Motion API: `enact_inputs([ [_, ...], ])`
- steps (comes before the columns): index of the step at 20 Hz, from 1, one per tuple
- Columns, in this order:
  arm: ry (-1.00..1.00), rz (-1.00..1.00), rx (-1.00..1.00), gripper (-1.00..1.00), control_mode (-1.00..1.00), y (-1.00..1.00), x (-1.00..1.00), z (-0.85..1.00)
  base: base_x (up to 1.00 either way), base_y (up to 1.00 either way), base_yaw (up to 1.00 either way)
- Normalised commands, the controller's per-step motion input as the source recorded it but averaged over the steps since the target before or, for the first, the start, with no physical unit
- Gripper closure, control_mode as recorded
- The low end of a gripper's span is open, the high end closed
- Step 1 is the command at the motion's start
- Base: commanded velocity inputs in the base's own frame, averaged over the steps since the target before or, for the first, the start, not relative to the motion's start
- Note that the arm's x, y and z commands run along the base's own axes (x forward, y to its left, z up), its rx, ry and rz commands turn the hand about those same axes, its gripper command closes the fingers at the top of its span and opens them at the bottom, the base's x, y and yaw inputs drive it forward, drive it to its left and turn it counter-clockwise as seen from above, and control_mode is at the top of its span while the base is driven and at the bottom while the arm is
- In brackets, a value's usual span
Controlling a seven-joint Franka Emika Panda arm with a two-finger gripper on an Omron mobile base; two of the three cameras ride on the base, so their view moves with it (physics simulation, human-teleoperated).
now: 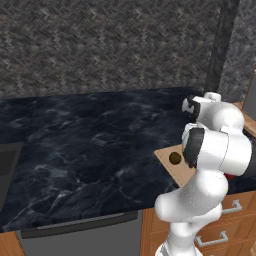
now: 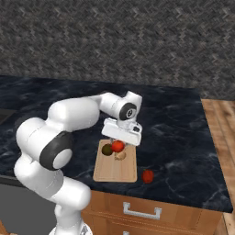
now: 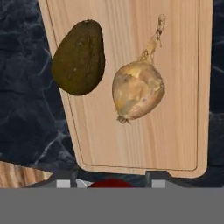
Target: Place the avocado, onion, tomato, and bell pepper on the cutting board.
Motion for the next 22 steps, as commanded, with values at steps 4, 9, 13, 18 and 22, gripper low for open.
enact_inputs([
  [4,-0.08,0.0,-0.06,1.0,-1.0,0.56,-0.19,0.0,0.0,0.0,0.0],
  [9,-0.04,0.0,-0.08,1.0,-1.0,0.42,0.0,0.0,0.0,0.0,0.0],
  [13,0.0,0.0,-0.04,1.0,-1.0,0.1,0.0,-0.07,0.0,0.0,0.0],
  [18,0.0,0.0,-0.03,1.0,-1.0,0.01,0.0,-0.14,0.0,0.0,0.0],
  [22,0.0,0.0,-0.02,1.0,-1.0,0.0,0.11,-0.18,0.0,0.0,0.0],
])
